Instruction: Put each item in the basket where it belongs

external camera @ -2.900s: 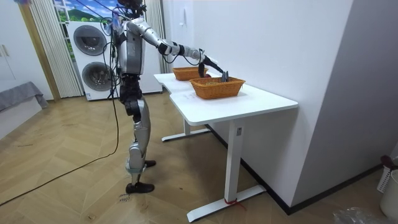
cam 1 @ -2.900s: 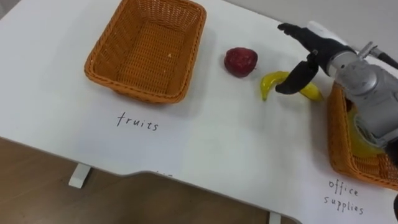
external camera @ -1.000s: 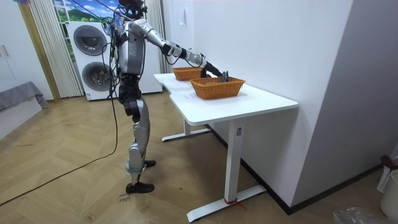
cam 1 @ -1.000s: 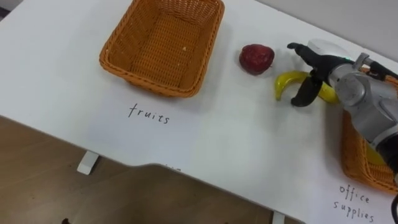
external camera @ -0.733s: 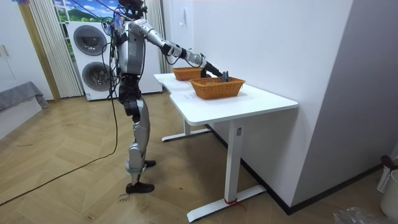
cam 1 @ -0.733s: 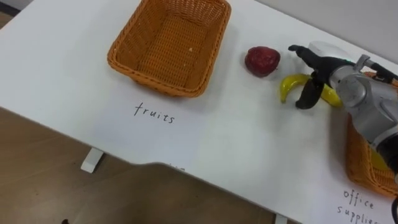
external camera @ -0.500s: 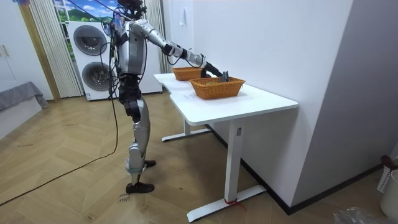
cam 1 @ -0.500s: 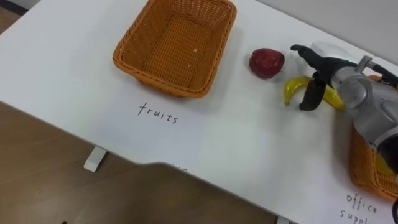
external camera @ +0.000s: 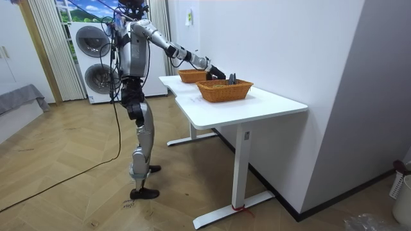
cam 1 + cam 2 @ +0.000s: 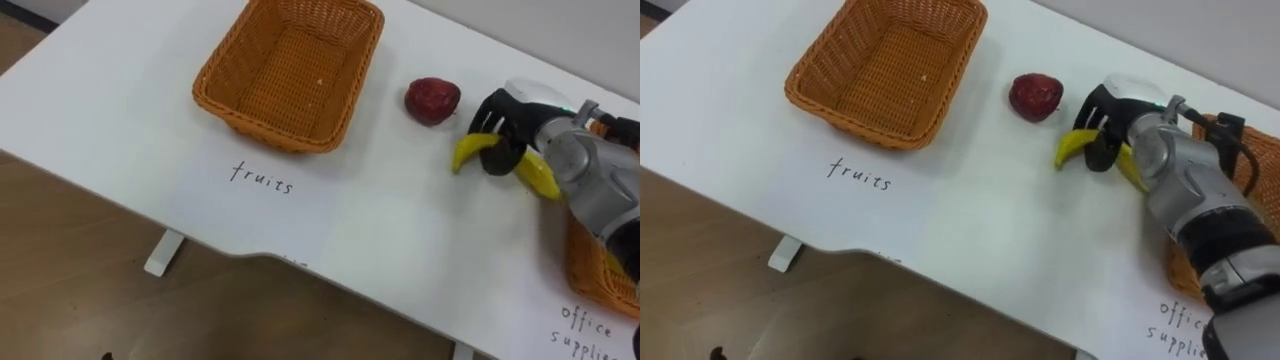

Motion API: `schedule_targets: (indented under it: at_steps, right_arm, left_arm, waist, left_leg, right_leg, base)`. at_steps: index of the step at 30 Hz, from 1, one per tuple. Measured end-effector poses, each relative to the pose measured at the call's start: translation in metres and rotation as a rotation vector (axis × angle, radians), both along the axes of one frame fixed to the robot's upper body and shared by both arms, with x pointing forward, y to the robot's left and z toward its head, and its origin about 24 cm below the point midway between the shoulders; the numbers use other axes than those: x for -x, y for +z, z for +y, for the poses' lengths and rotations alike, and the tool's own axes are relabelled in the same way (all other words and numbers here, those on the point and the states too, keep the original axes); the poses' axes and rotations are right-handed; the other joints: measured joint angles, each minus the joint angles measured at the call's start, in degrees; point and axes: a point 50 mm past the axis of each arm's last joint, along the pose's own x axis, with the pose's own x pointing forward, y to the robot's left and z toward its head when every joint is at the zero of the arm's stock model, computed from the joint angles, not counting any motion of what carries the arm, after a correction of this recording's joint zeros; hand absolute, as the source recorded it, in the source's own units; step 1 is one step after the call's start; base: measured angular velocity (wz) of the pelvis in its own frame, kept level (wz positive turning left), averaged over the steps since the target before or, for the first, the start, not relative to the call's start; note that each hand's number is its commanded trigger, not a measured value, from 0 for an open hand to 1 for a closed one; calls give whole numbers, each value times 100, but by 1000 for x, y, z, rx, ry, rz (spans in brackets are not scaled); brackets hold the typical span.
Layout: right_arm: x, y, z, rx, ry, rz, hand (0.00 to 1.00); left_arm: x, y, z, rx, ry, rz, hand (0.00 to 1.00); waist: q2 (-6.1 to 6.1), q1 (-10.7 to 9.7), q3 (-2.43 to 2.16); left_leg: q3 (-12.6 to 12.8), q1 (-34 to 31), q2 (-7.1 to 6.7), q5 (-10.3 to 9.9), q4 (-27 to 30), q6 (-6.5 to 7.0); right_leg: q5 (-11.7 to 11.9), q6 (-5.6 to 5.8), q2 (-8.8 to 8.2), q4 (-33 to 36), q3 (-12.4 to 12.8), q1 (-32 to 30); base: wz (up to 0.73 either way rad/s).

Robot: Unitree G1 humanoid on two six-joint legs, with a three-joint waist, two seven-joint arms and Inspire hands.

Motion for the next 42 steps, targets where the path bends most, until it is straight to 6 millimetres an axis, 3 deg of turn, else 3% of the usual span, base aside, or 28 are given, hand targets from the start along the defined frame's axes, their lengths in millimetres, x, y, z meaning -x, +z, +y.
schedule_targets:
  at_steps: [30, 35, 37, 39, 42]
  right_arm:
    - [0, 1, 1, -78, -3, -4, 100]
    - [-3, 12, 18, -93, 76, -22, 100]
    - [-3, 26, 36, -107, 161, -64, 100]
    - [-3, 36, 48, -117, 215, -100, 100]
    - [-1, 45, 60, -126, 268, -131, 100]
  left_arm:
    - [-3, 2, 0, -49, -52, -9, 0]
    - [-6, 3, 0, -49, -48, -18, 0]
    - [-5, 3, 0, -45, -40, -24, 0]
    - [-3, 3, 1, -43, -34, -26, 0]
    - [-4, 4, 0, -37, -35, -43, 0]
  waist:
    - [-27, -78, -31]
    - [-28, -133, -40]
    - [-26, -214, -48]
    - [-30, -317, -82]
    - [-31, -394, -96]
  left_leg:
    - [27, -37, 28, 4, 15, -7]
    - [85, -16, 44, 6, 6, -9]
    - [121, 21, 42, 7, 6, -8]
    - [122, 30, 42, 7, 5, -8]
    - [122, 174, 40, 7, -1, -8]
  right_leg:
    - [9, -12, 13, 7, -39, -43]
    - [11, -14, 14, 7, -9, -45]
    - [11, -15, 10, 7, 50, -28]
    - [11, -15, 9, 7, 54, -18]
    - [11, -14, 10, -6, 92, 123]
  base:
    - [0]
    - [-5]
    - [-7]
    - [-2]
    - [0]
